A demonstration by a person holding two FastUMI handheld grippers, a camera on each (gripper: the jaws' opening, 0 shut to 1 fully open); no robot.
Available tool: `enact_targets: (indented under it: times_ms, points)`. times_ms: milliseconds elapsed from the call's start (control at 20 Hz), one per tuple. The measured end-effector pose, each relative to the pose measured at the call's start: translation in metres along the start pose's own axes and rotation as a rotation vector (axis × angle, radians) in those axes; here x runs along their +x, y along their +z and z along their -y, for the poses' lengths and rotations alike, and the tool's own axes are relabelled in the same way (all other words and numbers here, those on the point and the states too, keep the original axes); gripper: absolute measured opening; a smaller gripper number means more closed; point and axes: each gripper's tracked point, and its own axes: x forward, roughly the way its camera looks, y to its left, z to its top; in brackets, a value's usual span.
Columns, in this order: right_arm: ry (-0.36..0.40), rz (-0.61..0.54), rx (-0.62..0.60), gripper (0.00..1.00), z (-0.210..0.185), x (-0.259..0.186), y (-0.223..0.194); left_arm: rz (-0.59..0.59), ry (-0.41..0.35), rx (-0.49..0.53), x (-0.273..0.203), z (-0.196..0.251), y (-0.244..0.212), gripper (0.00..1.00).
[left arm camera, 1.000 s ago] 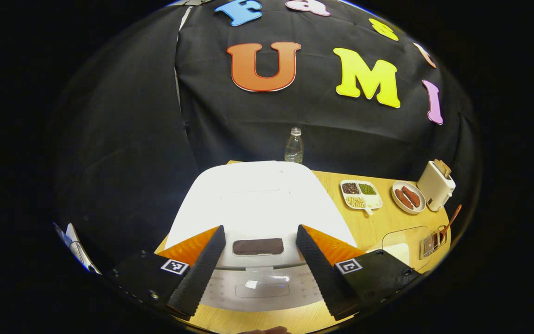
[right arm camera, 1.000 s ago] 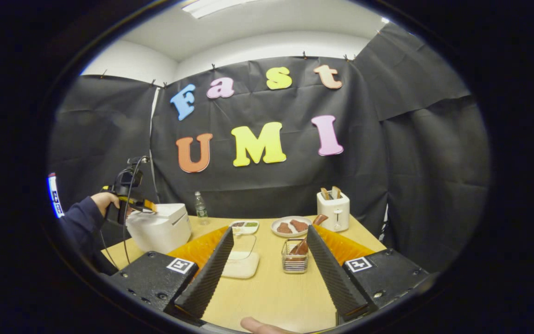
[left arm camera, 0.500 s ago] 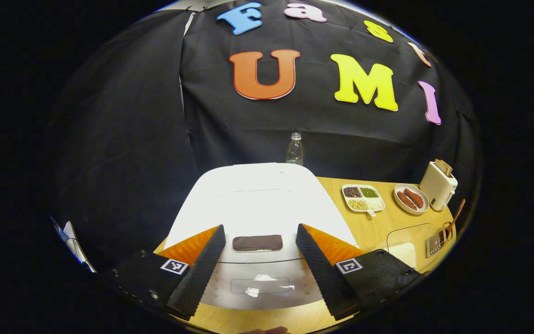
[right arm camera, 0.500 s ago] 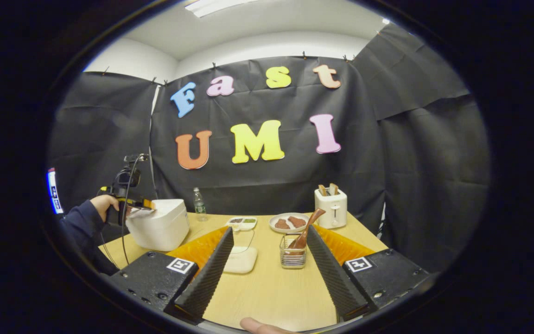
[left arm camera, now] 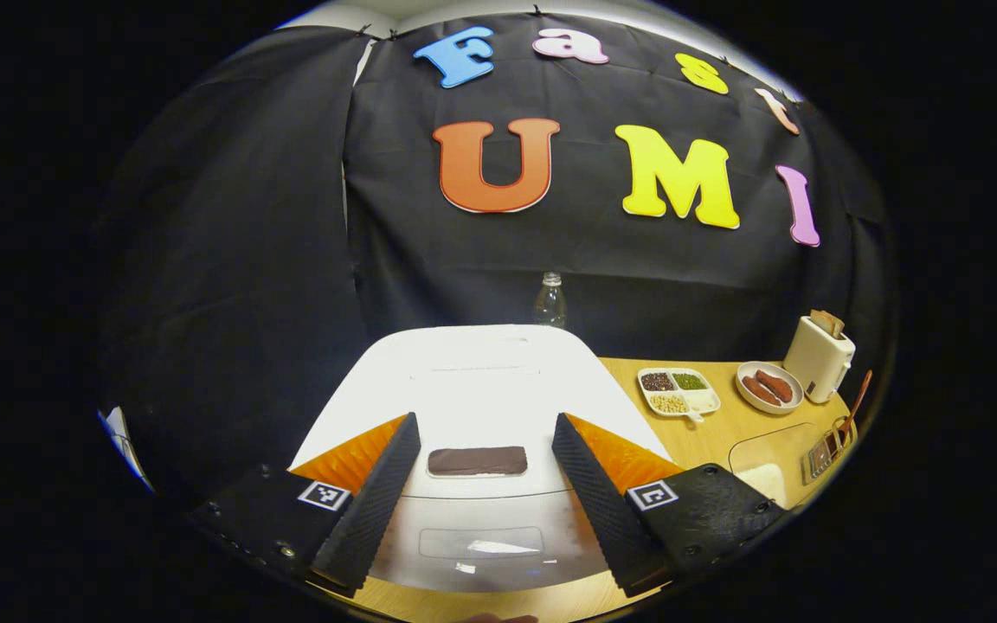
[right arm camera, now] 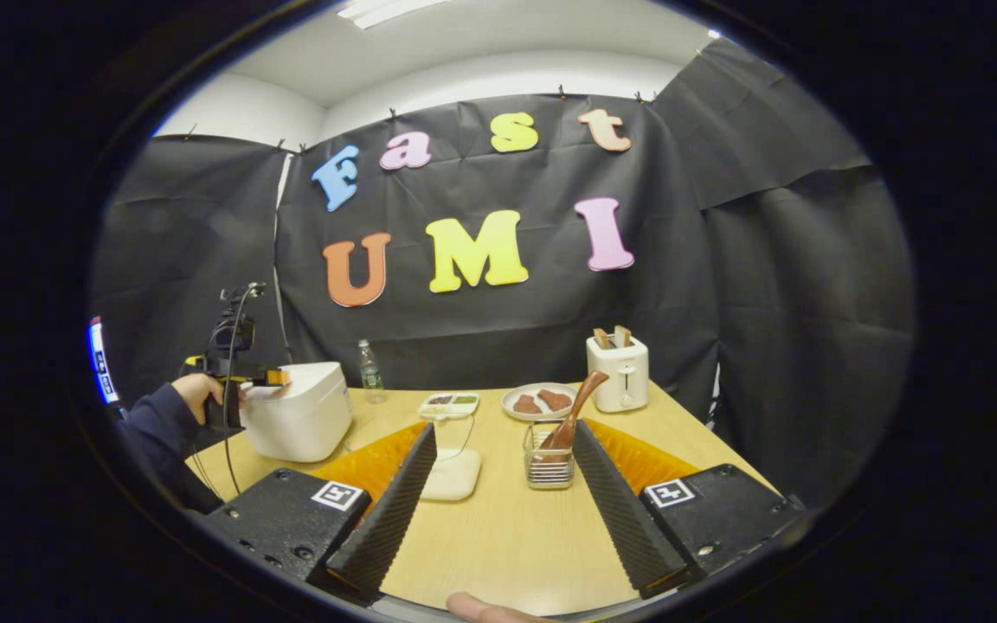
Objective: Close the left gripper, press the button to open the rice cooker; take a wooden spoon from the chopstick holder with the right hand, scoop a spoonful of rice and pour it into the rice cooker, then put the wooden spoon back into the chopstick holder.
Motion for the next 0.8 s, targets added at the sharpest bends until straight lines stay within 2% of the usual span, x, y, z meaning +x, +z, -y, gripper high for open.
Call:
enact_targets:
  times_ms: [250,400,550,600,800]
  points:
    - [0.003,-0.002,-0.011,1.0,-0.004,-0.006,-0.001,0.039,0.0,-0.01,0.001,-0.001,0.005,1.0]
    - [-0.012,0.024,-0.027,0.99,-0.001,-0.01,0.008,0.013,0.006,-0.011,-0.006,0.004,0.007,0.99]
    - [-0.025,0.05,-0.04,1.0,0.0,-0.016,0.015,0.042,-0.07,-0.024,-0.027,0.026,0.021,0.96]
    - [-0.028,0.057,-0.043,1.0,-0.001,-0.017,0.018,0.054,-0.081,-0.028,-0.039,0.032,0.026,0.92]
    - [-0.028,0.064,-0.036,1.0,-0.003,-0.022,0.022,0.136,-0.027,0.015,-0.083,0.032,0.049,0.93]
